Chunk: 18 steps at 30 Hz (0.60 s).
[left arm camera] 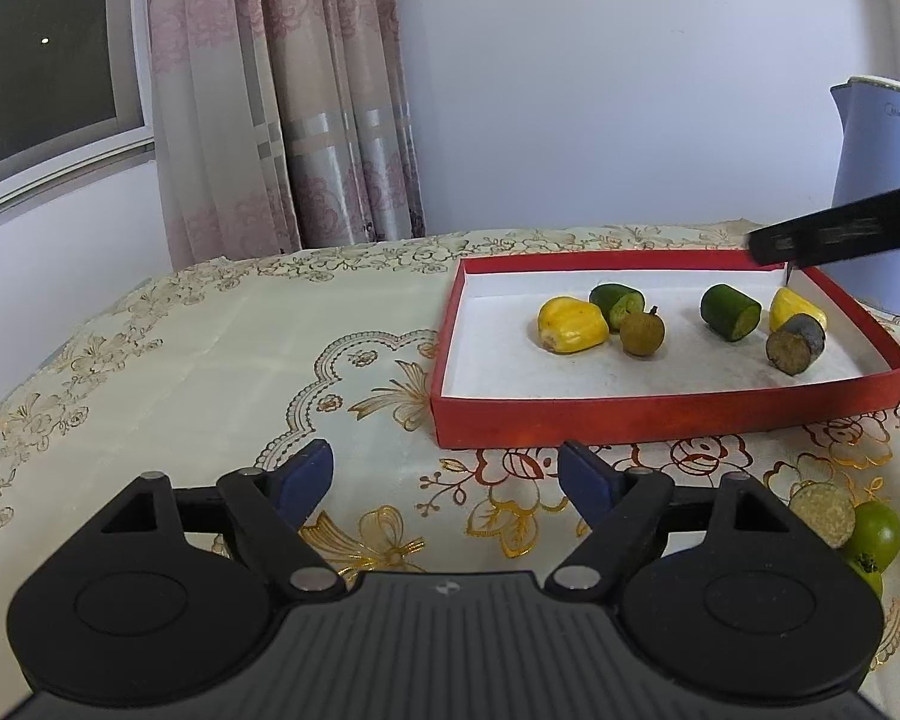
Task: Organize fruits
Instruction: 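Reach the left tool to the small brown round fruit and grasp it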
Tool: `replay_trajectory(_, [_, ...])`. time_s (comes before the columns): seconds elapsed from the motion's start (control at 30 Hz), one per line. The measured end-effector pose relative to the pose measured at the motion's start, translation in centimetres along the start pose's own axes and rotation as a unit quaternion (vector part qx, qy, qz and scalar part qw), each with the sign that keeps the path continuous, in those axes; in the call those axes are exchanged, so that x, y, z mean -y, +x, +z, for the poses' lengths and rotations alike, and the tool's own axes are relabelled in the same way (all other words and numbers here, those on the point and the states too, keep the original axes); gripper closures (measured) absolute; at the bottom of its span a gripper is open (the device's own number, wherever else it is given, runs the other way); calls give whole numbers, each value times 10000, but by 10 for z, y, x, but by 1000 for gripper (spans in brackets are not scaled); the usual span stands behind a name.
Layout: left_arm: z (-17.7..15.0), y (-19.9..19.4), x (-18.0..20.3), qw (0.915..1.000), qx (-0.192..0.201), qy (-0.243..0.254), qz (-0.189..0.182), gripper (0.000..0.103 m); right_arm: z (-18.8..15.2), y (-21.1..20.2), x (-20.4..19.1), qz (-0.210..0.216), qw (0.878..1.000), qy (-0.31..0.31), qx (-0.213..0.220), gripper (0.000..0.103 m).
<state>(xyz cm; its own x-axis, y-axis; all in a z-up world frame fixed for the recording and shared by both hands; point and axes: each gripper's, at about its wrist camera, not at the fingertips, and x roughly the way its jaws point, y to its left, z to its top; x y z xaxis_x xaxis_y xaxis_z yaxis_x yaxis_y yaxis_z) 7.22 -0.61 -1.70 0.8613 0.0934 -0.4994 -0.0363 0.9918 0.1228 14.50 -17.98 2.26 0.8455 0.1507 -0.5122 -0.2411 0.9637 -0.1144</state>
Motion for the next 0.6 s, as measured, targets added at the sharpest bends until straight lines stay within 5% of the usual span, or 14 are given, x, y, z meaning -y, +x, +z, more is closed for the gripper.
replay_trajectory(0.3, [-2, 0, 2, 10000, -13, 44, -35, 18, -32, -92, -3, 29, 9984, 69, 564, 9])
replay_trajectory(0.43, [-2, -6, 3, 9983, -11, 157, -569, 18, -55, -114, -11, -235, 9973, 32, 697, 7])
replay_trajectory(0.6, [-7, -21, 22, 9891, 288, 874, -1152, 18, -83, -117, -2, -318, 9952, 454, 802, 6])
